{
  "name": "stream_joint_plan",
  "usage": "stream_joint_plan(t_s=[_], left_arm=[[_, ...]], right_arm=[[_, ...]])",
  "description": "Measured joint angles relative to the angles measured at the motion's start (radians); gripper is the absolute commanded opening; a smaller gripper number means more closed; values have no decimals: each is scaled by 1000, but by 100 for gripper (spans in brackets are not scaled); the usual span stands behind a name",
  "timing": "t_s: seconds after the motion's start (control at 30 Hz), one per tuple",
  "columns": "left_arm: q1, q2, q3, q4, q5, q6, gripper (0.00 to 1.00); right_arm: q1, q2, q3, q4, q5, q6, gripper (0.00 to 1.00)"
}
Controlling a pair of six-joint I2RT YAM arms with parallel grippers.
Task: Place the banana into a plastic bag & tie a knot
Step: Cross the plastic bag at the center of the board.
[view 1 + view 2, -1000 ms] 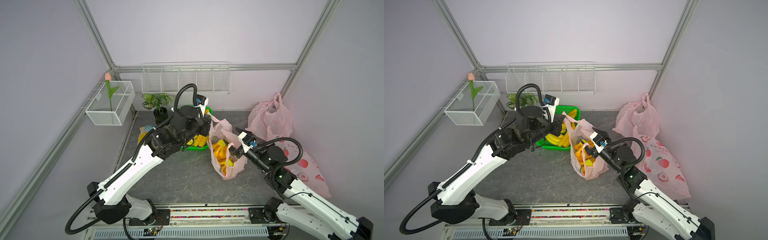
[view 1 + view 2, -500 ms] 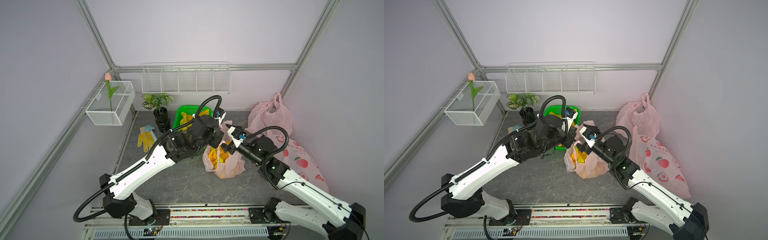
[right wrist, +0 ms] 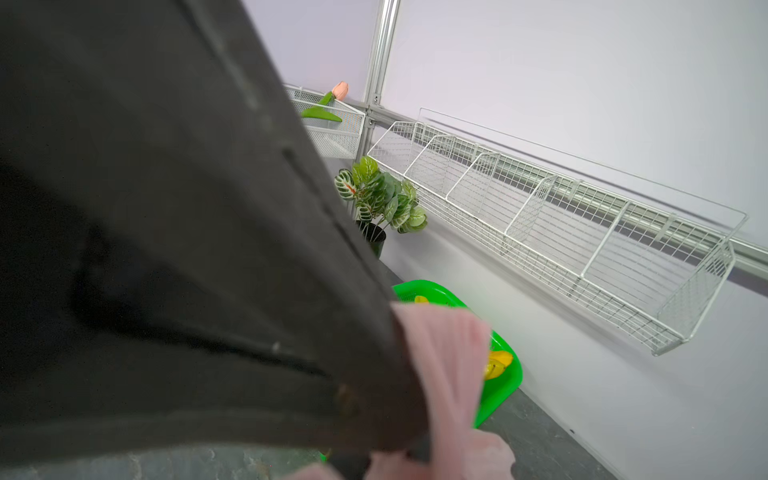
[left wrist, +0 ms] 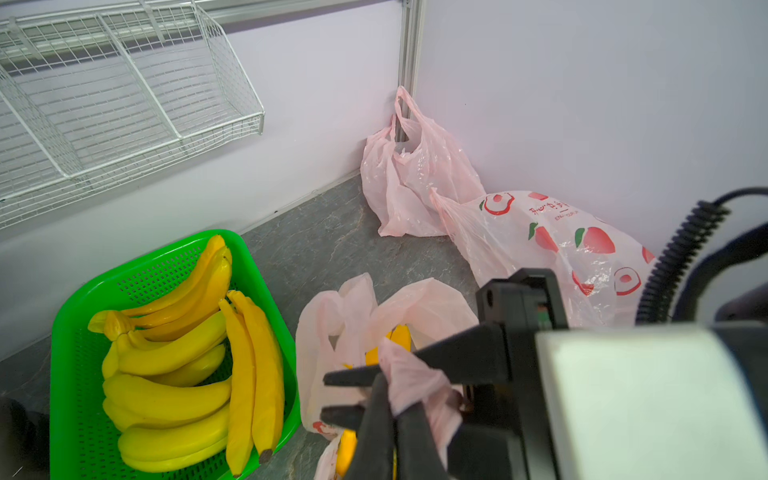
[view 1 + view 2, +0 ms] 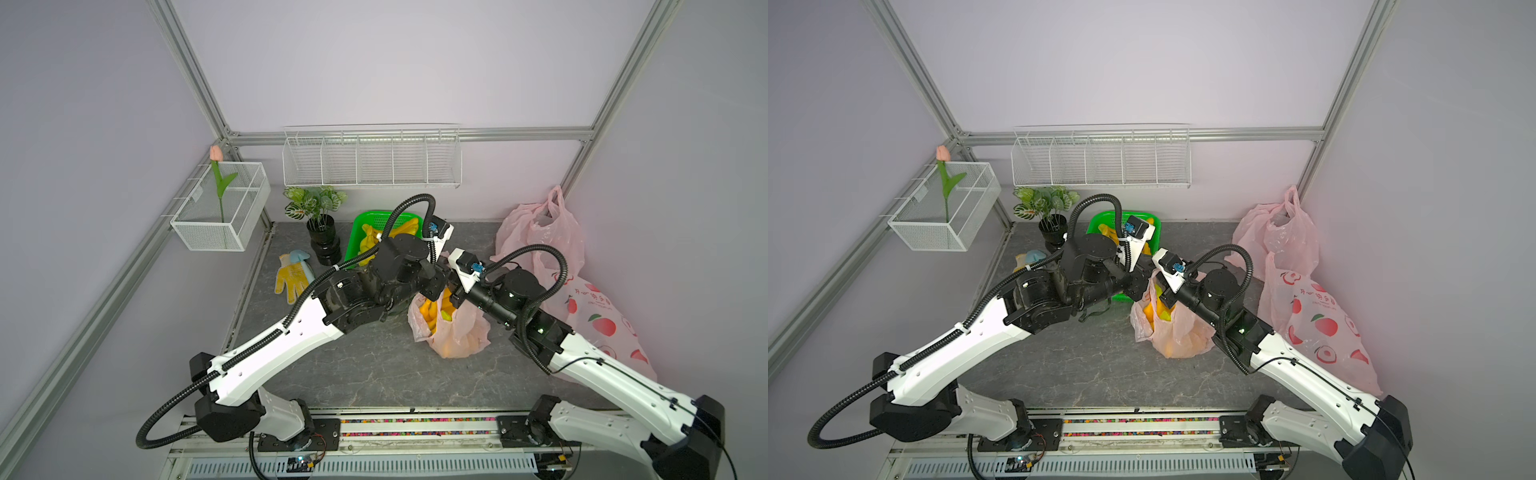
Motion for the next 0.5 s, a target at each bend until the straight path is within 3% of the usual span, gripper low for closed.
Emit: stream_joint_plan(t_s=[0.1, 0.23, 0.37, 0.5], left_arm=[[11, -64, -92, 54, 0, -3, 48], [114, -241, -341, 203, 36, -2, 74], [221, -343, -533, 379, 90, 25, 74], [230, -276, -584, 516, 187, 79, 70]], right_arm=[[-28, -16, 5, -25, -24, 33, 6], [-120, -62, 5, -72, -97, 92, 6], [-192, -101, 5, -90, -201, 145, 7], [-217, -105, 5, -95, -299, 184, 7]])
